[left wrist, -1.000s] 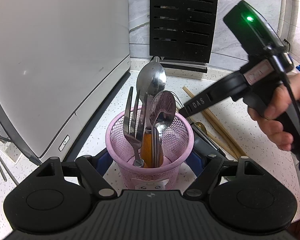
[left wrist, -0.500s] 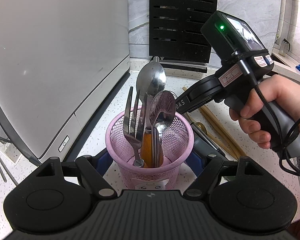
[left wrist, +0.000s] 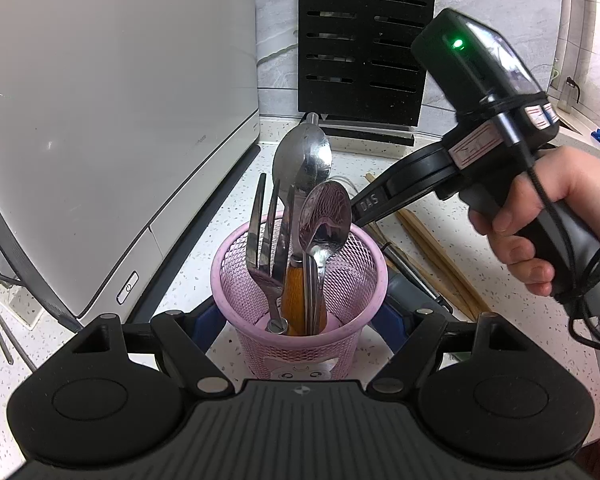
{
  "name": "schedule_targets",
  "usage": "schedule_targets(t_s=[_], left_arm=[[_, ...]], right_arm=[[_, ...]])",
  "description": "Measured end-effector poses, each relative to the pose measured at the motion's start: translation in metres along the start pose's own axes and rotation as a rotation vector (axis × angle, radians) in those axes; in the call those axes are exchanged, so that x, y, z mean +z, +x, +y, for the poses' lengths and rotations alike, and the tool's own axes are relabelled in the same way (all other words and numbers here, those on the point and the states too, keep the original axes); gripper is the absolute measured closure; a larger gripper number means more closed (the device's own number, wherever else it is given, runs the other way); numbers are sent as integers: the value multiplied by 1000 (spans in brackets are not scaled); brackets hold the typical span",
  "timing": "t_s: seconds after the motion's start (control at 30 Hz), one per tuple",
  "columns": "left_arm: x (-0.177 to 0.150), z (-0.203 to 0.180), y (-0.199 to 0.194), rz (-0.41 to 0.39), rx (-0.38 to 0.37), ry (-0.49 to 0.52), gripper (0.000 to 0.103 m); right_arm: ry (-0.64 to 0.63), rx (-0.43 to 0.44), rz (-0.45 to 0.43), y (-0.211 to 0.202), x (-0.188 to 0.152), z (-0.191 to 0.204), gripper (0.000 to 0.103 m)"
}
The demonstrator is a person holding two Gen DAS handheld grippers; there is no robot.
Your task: Organize utensils
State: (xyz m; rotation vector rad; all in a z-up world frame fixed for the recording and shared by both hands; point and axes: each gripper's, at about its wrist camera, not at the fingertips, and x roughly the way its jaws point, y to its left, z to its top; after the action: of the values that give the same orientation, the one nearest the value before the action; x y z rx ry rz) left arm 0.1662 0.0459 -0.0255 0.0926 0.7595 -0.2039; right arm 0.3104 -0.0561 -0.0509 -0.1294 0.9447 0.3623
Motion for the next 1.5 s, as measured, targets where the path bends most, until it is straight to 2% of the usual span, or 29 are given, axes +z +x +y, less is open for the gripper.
schedule_targets(t_s=[0.33,0.7,0.77,0.87,0.9,1.2,1.5], left_arm=[[0,-1,0,0,1,0,13],[-1,-1,0,0,1,1,13],[-1,-1,0,-1,1,1,13],[-1,-1,0,-1,1,1,12],[-1,-1,0,-1,1,1,13],[-1,-1,0,-1,1,0,12],[-1,-2,0,-2,-1,1,13]], right_arm=[[-14,24,-60,-33,-4,-1,85],[17,59,-247,-92,-8,-11,87],[19,65,-281,-103,-9,-11,91],[18,80,-327,-118,-10,-10,91],[14,80,-342,-123,-10,-10,103],[9,95,-425,-149,-15,-8,103],[28,179,-529,-179,-19,-7,103]])
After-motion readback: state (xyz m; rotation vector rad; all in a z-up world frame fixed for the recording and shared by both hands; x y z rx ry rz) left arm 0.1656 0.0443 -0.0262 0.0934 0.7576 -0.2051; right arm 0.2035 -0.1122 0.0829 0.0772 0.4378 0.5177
